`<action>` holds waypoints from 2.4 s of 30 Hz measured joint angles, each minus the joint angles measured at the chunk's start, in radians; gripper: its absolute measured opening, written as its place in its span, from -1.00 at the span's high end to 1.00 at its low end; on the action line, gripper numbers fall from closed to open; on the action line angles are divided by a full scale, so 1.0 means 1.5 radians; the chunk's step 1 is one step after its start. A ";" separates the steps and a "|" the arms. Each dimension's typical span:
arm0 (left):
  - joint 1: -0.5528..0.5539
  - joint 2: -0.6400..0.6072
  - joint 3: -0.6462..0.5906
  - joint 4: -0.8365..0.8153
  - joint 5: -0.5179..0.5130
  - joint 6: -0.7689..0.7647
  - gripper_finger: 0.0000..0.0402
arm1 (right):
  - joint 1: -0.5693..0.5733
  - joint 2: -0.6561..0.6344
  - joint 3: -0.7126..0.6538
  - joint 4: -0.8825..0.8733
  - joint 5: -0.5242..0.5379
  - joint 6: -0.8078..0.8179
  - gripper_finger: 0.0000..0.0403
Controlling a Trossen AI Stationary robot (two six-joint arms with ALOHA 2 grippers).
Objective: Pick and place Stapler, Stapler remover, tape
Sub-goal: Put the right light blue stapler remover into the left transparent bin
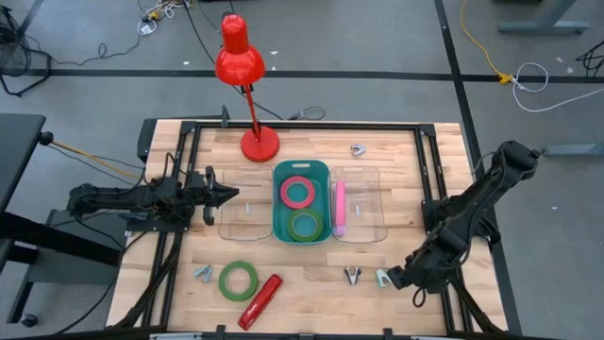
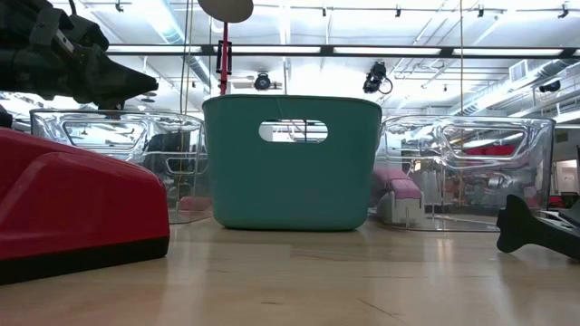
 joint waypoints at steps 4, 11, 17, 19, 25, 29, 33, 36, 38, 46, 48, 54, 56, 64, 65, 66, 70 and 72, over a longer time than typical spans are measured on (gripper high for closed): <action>0.000 0.000 0.000 0.000 0.000 0.000 0.86 | 0.000 0.000 -0.040 0.036 0.004 -0.018 -0.22; 0.000 0.000 0.000 0.000 0.000 0.000 0.86 | -0.001 0.000 -0.086 0.091 0.031 -0.064 -0.16; 0.000 0.000 0.000 0.000 0.000 0.000 0.86 | -0.001 0.002 -0.113 0.149 0.034 -0.064 -0.03; 0.000 0.000 0.000 0.000 0.000 0.000 0.86 | -0.001 0.006 -0.115 0.157 0.039 -0.064 0.01; 0.000 0.000 0.000 0.000 0.000 0.000 0.86 | -0.013 0.023 -0.115 0.185 0.040 -0.063 0.10; 0.000 0.000 0.000 0.000 0.000 0.000 0.86 | -0.019 0.034 -0.115 0.195 0.041 -0.063 0.16; 0.000 0.000 0.000 0.000 0.000 0.000 0.86 | -0.019 0.047 -0.115 0.199 0.041 -0.063 0.26; 0.000 0.000 0.000 0.000 0.000 0.000 0.86 | -0.019 0.054 -0.115 0.200 0.041 -0.063 0.40; 0.000 0.000 0.000 0.000 0.000 0.000 0.86 | -0.019 0.055 -0.115 0.200 0.041 -0.061 0.53; 0.000 0.000 0.000 0.000 0.000 0.000 0.86 | -0.019 0.055 -0.115 0.208 0.041 -0.043 0.97; 0.000 0.000 0.000 0.000 0.000 0.000 0.86 | -0.019 0.055 -0.115 0.208 0.041 -0.034 0.96; 0.000 0.000 0.000 0.000 0.000 0.000 0.86 | -0.019 0.055 -0.115 0.211 0.042 0.001 0.98; 0.000 0.000 0.000 0.000 0.000 0.000 0.86 | -0.019 0.055 -0.112 0.210 0.042 0.010 0.99; 0.000 0.000 0.000 0.000 0.000 0.000 0.86 | -0.028 0.035 -0.029 0.211 0.070 0.064 0.99; 0.000 0.000 0.000 0.000 0.000 0.000 0.86 | -0.032 0.032 -0.013 0.213 0.074 0.073 0.99; 0.000 0.000 0.000 0.000 0.000 0.000 0.86 | -0.038 0.030 0.003 0.217 0.075 0.081 1.00; 0.000 0.000 0.000 0.000 0.000 0.000 0.86 | -0.069 0.027 0.061 0.250 0.076 0.108 1.00; 0.000 0.000 0.000 0.000 0.000 0.000 0.86 | -0.089 0.027 0.091 0.263 0.075 0.119 1.00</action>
